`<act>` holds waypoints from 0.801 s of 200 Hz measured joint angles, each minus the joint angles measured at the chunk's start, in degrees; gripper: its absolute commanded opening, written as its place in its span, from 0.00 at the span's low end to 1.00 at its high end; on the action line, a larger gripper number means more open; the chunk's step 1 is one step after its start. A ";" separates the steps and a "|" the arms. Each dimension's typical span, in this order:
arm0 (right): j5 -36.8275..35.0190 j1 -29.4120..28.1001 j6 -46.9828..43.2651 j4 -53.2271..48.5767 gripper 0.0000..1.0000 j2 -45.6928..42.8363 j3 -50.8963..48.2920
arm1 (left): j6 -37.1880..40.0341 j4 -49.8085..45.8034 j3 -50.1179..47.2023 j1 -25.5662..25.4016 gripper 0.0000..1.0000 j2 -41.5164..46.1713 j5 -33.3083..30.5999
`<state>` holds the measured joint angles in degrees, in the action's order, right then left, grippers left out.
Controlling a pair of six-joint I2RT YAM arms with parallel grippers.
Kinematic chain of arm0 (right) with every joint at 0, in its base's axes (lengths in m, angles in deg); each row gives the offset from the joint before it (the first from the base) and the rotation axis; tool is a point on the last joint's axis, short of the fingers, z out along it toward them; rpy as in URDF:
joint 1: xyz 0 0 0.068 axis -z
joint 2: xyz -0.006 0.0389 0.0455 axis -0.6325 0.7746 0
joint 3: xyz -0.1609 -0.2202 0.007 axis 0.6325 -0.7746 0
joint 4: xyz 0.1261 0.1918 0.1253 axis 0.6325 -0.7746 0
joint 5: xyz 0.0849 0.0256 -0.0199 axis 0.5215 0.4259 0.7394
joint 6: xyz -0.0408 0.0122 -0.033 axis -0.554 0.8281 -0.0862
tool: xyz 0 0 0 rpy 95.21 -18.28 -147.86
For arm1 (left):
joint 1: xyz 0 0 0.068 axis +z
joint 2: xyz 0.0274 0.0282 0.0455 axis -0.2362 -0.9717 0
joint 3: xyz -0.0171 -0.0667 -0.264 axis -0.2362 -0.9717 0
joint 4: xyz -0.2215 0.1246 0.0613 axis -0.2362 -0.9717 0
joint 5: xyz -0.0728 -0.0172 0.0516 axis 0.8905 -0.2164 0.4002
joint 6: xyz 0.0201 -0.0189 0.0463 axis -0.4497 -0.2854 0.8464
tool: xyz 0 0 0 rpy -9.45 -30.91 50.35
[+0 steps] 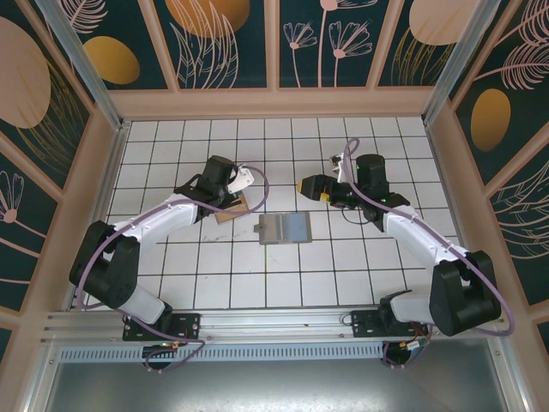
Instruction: Take the credit cards out of the card holder
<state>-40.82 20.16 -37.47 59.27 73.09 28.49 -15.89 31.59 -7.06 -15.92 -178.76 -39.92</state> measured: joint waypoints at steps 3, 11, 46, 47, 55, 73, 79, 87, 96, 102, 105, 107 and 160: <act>0.00 0.00 0.00 -0.02 0.99 0.11 0.07 | 0.04 0.20 -0.26 0.00 0.00 -0.09 -0.02; 0.00 0.00 0.00 -0.13 0.99 0.42 0.31 | 0.24 0.55 -0.83 0.00 0.00 -0.37 0.00; 0.00 0.00 -0.02 -0.35 0.99 1.09 0.83 | 1.31 2.21 -1.20 0.00 0.00 -2.29 -0.07; 0.00 0.00 0.00 -0.35 0.99 1.09 0.83 | 1.38 2.36 -1.20 0.00 0.00 -2.38 -0.09; 0.00 0.02 -0.02 -0.35 0.99 1.20 0.85 | 1.73 2.93 -1.20 0.00 0.00 -2.78 -0.11; 0.00 0.02 -0.02 -0.37 0.99 1.33 0.85 | 2.14 3.82 -1.20 0.02 0.00 -3.67 -0.31; 0.00 0.02 -0.02 -0.39 0.99 1.33 0.85 | 2.16 3.85 -1.20 0.02 0.00 -3.87 -0.31; 0.00 0.02 -0.02 -0.37 0.99 1.33 0.87 | 2.16 3.85 -1.20 0.02 0.07 -4.07 -0.31; 0.00 0.02 -0.02 -0.39 0.99 1.33 0.87 | 2.21 3.87 -1.20 0.02 0.09 -4.28 -0.33; 0.00 0.02 -0.02 -0.39 0.99 1.33 0.87 | 2.23 3.87 -1.20 0.02 0.12 -4.35 -0.48; 0.00 0.07 -0.02 -0.39 0.99 1.33 0.87 | 2.23 3.87 -1.20 0.02 0.14 -4.39 -0.59; 0.02 0.09 -0.02 -0.39 0.99 1.33 0.87 | 2.23 3.87 -1.20 0.02 0.16 -4.42 -0.63; 0.04 0.35 -0.02 -0.37 0.99 1.36 0.87 | 2.32 5.29 -1.18 0.98 0.35 -4.55 -2.82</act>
<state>-40.78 20.51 -37.49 58.89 74.45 29.36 -13.58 36.88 -8.25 -14.94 -183.31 -42.74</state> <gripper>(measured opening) 0.987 0.331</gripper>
